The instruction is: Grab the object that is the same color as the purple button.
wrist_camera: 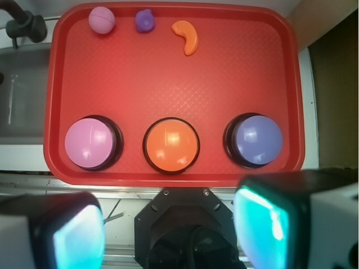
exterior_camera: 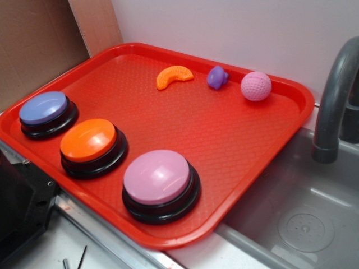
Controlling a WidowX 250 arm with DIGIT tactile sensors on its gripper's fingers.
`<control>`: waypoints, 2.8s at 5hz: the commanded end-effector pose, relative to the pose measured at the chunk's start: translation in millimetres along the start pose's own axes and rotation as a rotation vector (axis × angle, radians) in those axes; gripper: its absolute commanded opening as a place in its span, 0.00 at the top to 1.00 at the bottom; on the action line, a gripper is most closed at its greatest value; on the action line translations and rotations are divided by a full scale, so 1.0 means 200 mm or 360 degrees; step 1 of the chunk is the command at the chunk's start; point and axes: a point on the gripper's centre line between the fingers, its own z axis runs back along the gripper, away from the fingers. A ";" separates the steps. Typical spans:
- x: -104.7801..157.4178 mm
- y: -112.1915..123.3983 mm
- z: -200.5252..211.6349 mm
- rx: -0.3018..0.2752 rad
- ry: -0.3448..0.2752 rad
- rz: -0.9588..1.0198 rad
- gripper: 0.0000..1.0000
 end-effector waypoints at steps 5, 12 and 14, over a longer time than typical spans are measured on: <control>0.35 -0.02 -0.32 0.0012 -0.0416 0.0113 0.00; 1.01 -0.08 -1.00 0.0212 -0.0463 0.0200 0.00; 1.08 -0.07 -1.12 0.0197 -0.0403 0.0174 0.00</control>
